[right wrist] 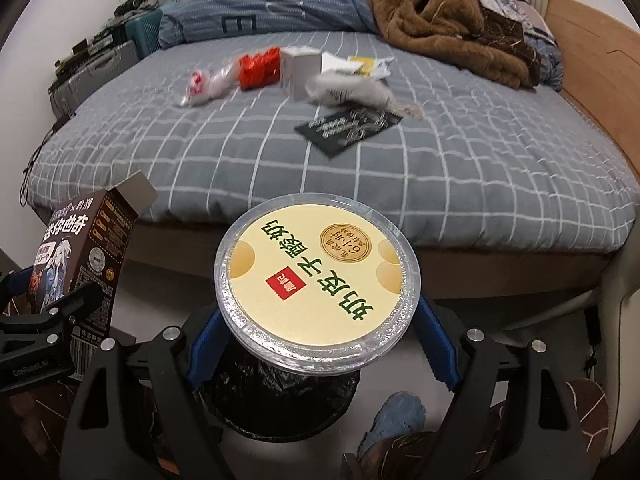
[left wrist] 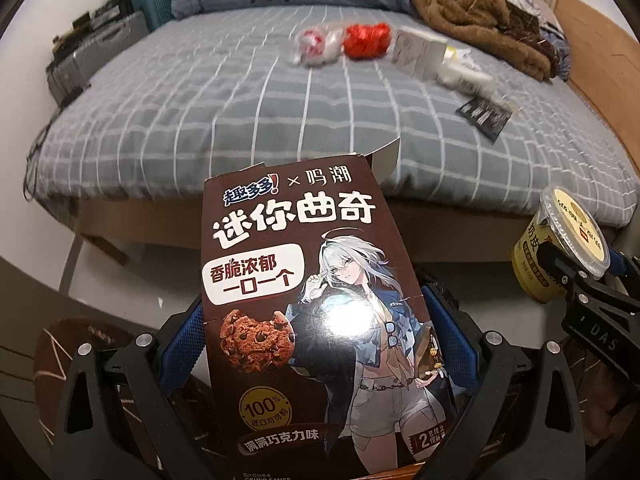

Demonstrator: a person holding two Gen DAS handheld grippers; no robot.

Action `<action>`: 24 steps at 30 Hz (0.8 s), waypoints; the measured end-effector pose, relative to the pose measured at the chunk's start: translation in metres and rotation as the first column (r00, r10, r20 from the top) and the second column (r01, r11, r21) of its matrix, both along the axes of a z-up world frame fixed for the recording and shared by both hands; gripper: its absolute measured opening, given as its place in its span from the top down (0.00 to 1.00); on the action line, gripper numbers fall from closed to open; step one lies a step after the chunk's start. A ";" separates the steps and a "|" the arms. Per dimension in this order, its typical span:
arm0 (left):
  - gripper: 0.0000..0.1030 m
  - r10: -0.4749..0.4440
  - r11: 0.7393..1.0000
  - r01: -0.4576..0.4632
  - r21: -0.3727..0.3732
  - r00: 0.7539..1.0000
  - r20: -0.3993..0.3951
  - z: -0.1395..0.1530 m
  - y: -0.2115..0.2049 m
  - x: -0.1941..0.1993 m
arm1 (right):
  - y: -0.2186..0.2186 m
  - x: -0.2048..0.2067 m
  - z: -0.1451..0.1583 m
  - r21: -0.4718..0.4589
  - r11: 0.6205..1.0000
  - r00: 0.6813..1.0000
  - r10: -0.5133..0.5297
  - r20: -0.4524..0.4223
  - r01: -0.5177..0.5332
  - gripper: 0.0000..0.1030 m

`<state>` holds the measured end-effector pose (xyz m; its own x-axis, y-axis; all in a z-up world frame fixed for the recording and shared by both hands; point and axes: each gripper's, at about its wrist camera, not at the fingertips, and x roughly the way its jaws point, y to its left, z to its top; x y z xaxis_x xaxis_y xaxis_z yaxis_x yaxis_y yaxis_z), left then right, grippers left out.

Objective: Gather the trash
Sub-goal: 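Lift the cookie box and tub and carry both toward the floor bin, then open the right tool to drop the yellow-lidded tub into the bin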

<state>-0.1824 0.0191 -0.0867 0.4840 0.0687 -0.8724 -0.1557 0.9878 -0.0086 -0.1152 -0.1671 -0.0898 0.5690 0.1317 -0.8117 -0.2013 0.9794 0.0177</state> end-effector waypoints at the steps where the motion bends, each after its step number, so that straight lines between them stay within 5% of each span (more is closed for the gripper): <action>1: 0.07 0.003 1.000 -0.003 -0.004 1.000 -0.010 -0.005 0.001 0.000 | 0.001 0.000 -0.003 -0.002 1.000 1.000 0.000 -0.003 0.000 0.23; 24: 0.07 -0.056 0.998 0.052 -0.026 0.983 -0.177 -0.111 -0.003 0.040 | 0.027 0.033 -0.095 -0.059 0.997 0.982 0.028 -0.186 -0.040 0.23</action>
<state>-0.1425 0.0165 -0.1980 0.3238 0.0272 -0.9457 -0.1029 0.9947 -0.0066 -0.0825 -0.1403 -0.1844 0.4042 0.0940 -0.9098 -0.2335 0.9724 -0.0033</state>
